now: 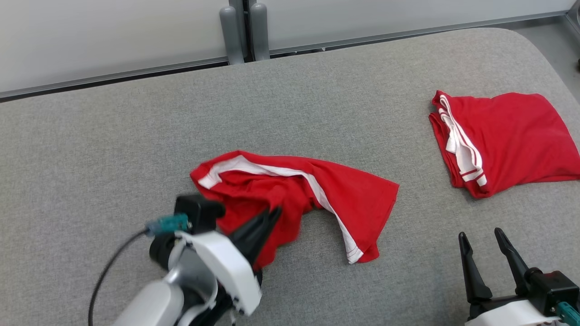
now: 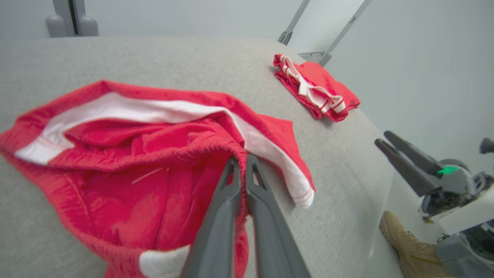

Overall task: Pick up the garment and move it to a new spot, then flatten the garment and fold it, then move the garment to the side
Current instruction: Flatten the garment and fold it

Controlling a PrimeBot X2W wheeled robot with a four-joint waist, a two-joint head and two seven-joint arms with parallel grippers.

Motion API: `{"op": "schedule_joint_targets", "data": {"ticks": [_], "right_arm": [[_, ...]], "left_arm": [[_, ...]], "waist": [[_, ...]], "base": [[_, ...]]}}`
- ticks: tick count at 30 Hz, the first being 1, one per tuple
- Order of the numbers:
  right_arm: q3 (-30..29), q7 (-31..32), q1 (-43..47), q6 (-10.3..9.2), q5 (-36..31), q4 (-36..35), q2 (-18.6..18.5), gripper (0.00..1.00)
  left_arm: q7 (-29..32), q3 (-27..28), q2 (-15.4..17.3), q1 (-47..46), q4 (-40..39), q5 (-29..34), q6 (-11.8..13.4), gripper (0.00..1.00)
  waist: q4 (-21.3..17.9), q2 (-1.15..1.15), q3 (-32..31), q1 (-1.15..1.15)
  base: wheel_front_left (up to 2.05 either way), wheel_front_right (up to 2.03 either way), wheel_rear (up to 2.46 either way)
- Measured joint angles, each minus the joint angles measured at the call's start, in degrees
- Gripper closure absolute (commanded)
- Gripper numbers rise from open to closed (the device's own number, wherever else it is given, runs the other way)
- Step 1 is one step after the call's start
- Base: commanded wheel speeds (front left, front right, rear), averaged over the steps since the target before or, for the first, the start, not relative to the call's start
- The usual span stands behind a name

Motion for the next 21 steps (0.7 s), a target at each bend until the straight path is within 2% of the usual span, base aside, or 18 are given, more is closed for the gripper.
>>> {"op": "schedule_joint_targets", "data": {"ticks": [4, 6, 10, 16, 21], "right_arm": [[0.2, 0.0, 0.0, 0.00, 0.4, 0.3, 0.0, 0.00], [0.7, 0.0, -0.3, 0.00, 1.3, 0.5, 0.0, 0.00], [0.9, 0.0, -0.9, 0.00, 1.9, 0.8, 0.0, 0.00], [0.8, 0.0, -1.4, 0.00, 4.3, 1.5, 0.0, 0.00], [1.0, 0.0, -1.5, 0.00, 5.6, 2.1, 0.0, 0.00]], "left_arm": [[0.5, 1.9, -2.8, -5.1, -5.5, -3.2, -0.5, 1.00], [1.9, 3.7, -5.3, -9.7, -8.3, -6.6, -0.4, 1.00], [4.6, 5.9, -8.3, -16.1, -11.6, -10.5, 1.2, 1.00], [9.9, 6.0, -9.0, -24.3, -12.9, -10.6, 4.3, 1.00], [10.6, 6.6, -8.7, -28.7, -11.0, -8.5, 5.7, 1.00]], "waist": [[-0.1, 0.00, 0.1, 0.00], [-0.7, 0.00, 0.0, 0.00], [-1.5, 0.00, -0.3, 0.00], [-2.9, 0.00, 0.0, 0.00], [-3.7, 0.00, -0.2, 0.00]], "base": [[0.00, 0.00, 0.00], [0.00, 0.00, 0.00], [0.00, 0.00, 0.00], [0.00, 0.00, 0.00], [0.00, 0.00, 0.00]]}}
